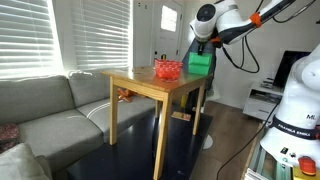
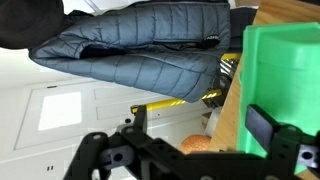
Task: Close the green container
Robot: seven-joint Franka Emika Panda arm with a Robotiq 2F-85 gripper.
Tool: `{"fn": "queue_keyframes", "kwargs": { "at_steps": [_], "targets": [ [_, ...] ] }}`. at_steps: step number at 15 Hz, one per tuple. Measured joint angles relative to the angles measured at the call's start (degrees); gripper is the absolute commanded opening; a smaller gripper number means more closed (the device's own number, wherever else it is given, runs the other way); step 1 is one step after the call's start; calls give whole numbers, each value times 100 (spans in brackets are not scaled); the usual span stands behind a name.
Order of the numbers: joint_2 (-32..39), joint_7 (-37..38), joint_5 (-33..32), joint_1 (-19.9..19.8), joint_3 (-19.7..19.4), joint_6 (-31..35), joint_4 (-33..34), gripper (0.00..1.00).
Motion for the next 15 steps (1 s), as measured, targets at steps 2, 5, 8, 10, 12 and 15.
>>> {"fn": "queue_keyframes", "kwargs": {
  "at_steps": [2, 5, 8, 10, 12, 15],
  "targets": [
    [1, 1, -55, -3, -61, 0, 0, 100],
    [5, 1, -84, -16, -159, 0, 3, 100],
    [16, 9, -170, -58, -268, 11, 8, 100],
    [39, 40, -226, -85, -357, 29, 28, 100],
    [80, 126, -299, -136, -430, 75, 54, 100],
    [141, 298, -401, -186, -523, 174, 121, 100]
  ]
}}
